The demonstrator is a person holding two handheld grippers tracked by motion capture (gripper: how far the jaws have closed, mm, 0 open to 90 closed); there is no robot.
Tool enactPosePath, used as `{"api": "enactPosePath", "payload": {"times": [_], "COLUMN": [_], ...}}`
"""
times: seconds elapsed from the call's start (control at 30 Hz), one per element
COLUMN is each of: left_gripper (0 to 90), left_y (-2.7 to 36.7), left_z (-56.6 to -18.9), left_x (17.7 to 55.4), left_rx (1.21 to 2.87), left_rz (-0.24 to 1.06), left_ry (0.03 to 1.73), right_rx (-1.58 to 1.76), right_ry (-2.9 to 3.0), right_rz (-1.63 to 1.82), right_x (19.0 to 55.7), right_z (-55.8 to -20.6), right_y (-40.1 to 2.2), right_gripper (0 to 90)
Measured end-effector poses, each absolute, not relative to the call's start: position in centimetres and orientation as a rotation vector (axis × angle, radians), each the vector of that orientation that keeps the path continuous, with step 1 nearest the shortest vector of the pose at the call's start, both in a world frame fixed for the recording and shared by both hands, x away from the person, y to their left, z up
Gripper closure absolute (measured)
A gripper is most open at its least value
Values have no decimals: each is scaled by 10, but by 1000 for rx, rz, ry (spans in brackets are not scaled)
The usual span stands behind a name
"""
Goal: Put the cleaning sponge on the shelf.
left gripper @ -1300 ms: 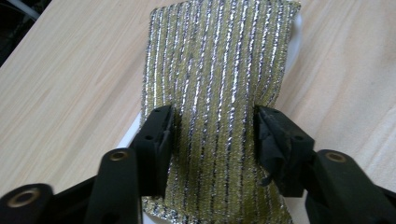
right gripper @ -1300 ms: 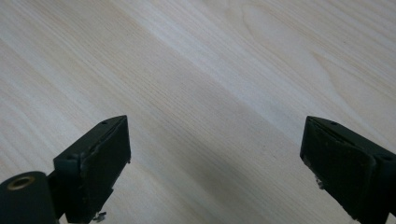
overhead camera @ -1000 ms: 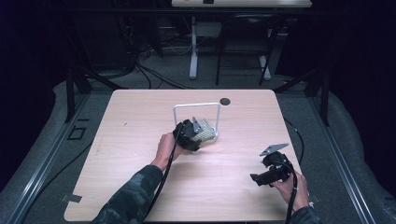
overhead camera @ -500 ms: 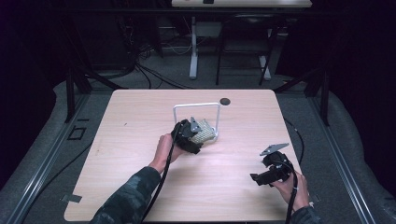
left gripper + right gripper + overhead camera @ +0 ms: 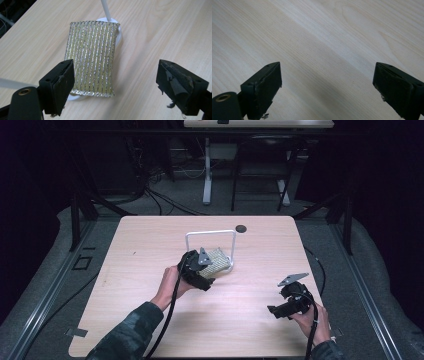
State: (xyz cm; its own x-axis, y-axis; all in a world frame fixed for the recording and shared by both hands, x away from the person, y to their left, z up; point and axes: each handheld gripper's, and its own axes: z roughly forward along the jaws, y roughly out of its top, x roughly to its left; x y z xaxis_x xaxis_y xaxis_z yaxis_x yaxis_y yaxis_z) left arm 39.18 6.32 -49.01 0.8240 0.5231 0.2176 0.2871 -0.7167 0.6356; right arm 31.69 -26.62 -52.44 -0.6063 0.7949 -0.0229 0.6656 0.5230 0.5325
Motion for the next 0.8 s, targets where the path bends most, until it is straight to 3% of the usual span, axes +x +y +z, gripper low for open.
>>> {"api": "enactPosePath", "payload": {"times": [0.8], "left_gripper": [21], "left_y": [144], "left_z": [-468], "left_x": [355], "left_rx": [2360], "left_rz": [504], "left_ry": [785], "right_rx": [1211], "right_ry": [2517], "right_rz": [691], "right_x": [316], "right_z": [-525], "right_y": [-263], "right_gripper": [81]}}
